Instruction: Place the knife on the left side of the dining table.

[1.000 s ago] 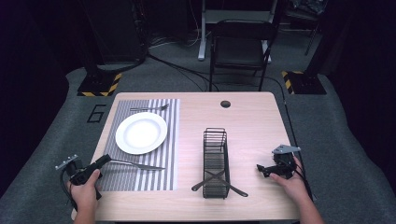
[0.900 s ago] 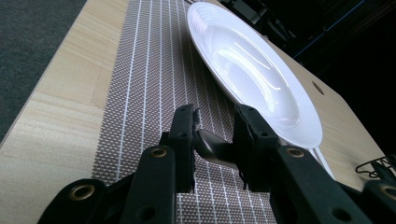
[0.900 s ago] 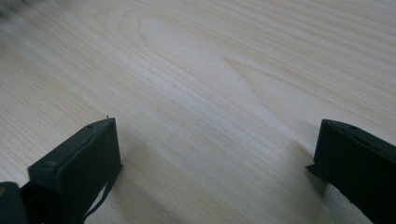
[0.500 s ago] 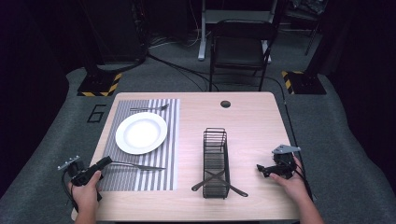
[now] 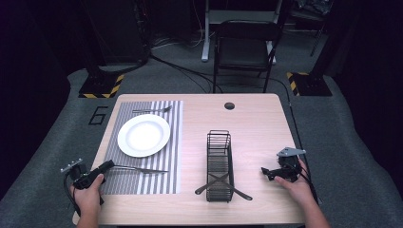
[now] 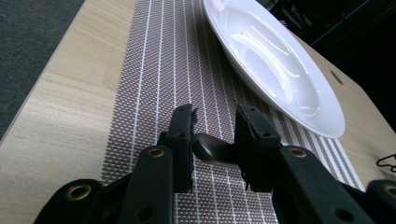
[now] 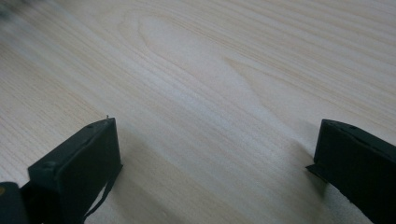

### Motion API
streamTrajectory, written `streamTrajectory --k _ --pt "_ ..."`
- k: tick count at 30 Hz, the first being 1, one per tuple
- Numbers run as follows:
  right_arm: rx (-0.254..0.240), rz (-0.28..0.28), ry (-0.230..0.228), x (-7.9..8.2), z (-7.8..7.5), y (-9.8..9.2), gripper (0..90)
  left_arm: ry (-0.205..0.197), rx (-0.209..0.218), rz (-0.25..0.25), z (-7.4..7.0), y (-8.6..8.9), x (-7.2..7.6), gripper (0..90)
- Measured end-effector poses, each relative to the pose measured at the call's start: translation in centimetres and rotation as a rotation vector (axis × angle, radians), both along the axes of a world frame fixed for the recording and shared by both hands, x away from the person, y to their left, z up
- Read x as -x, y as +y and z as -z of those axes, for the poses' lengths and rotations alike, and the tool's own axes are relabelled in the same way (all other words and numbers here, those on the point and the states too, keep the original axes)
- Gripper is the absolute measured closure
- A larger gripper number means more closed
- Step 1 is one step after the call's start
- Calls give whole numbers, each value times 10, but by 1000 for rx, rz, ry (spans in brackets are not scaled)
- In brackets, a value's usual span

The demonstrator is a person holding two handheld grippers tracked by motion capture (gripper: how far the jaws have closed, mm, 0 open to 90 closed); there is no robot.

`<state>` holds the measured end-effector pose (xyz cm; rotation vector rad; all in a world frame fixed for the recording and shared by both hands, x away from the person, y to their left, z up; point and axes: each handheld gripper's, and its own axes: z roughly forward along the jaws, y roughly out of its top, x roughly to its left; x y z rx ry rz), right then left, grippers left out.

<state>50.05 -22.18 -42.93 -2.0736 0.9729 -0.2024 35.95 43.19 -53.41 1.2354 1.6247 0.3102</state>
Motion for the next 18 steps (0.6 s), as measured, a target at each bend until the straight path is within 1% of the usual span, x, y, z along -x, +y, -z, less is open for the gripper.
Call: streamTrajectory --k 2,3,4,6,7,8,11,13,14,15,17,18 --pt "2 -1 0 0 0 0 0 7 0 0 0 0 0 678" --pt "2 -1 1 0 0 0 0 7 11 -10 1 -1 0 677" --pt "2 -1 1 0 0 0 0 0 2 -8 1 -1 -1 677" --pt "2 -2 1 0 0 0 0 3 -9 -8 2 -1 -1 675" --pt "2 -1 1 0 0 0 0 16 -17 -14 1 -2 -1 673" --pt "2 -1 1 0 0 0 0 16 -17 -14 1 -2 -1 670" --pt "2 -1 1 0 0 0 0 25 -60 -10 1 -3 -1 669" --pt "2 -2 1 0 0 0 0 38 -59 -12 2 -4 -1 671" --pt "2 -1 1 0 0 0 0 39 -67 -6 3 -3 -2 674" --pt "2 -1 1 0 0 0 0 52 -72 -1 3 -2 -2 674" --pt "2 -2 1 0 0 0 0 43 -63 -9 4 -2 -2 680" --pt "2 -1 1 0 0 0 0 54 -64 -7 4 -2 -2 683"
